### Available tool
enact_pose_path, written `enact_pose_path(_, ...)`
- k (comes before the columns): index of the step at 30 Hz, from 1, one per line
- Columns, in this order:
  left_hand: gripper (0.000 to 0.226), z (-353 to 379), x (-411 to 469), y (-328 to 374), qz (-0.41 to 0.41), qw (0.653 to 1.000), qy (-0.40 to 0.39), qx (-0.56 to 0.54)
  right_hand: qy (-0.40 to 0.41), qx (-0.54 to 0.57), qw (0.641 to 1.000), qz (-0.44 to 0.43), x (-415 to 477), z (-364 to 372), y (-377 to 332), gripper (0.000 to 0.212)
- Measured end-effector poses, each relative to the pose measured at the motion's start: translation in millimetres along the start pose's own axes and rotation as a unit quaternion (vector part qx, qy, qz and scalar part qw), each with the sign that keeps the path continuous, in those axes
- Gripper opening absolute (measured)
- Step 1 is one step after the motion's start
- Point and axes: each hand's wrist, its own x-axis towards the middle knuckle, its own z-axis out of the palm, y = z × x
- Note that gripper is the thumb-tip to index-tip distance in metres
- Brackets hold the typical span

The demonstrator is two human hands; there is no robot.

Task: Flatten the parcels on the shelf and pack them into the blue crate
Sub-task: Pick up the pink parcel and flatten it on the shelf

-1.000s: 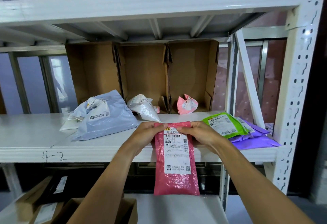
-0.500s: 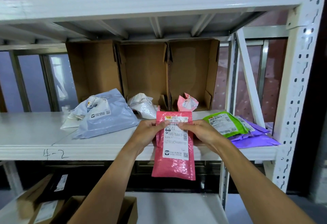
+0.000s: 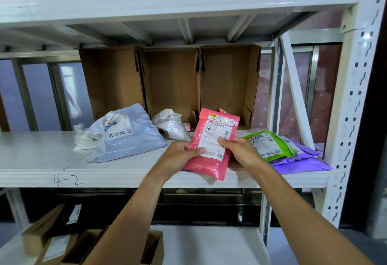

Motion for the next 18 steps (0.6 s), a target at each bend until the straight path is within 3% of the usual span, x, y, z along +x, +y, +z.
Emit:
enact_pose_path(4, 0.016, 3.4, 11.3, -10.8, 0.029, 0.997, 0.075, -0.005, -0.053, -0.029, 0.997, 0.041, 4.3, 2.7, 1.9, 0.023)
enact_pose_path(9, 0.052, 4.7, 18.1, -14.4, 0.038, 0.987, 0.145, 0.061, -0.01, -0.116, 0.993, 0.014, 7.2, 3.1, 2.0, 0.03)
enact_pose_path(11, 0.053, 5.7, 16.8, -13.5, 0.059, 0.979, 0.156, 0.118, -0.013, -0.142, 0.99, 0.013, 8.2, 3.2, 4.4, 0.03)
enact_pose_path(14, 0.042, 6.9, 15.6, -15.1, 0.085, 0.977, 0.089, 0.176, -0.001, -0.13, 0.991, 0.0, 8.7, 5.8, 5.3, 0.036)
enact_pose_path(16, 0.055, 5.8, 15.4, -16.4, 0.063, 0.971, 0.046, 0.227, 0.016, -0.143, 0.99, -0.012, 8.6, 5.7, 5.7, 0.049)
enact_pose_path(18, 0.058, 8.4, 17.2, -17.3, 0.043, 0.943, 0.011, 0.33, 0.02, -0.205, 0.978, -0.023, 9.7, 2.8, 7.9, 0.056)
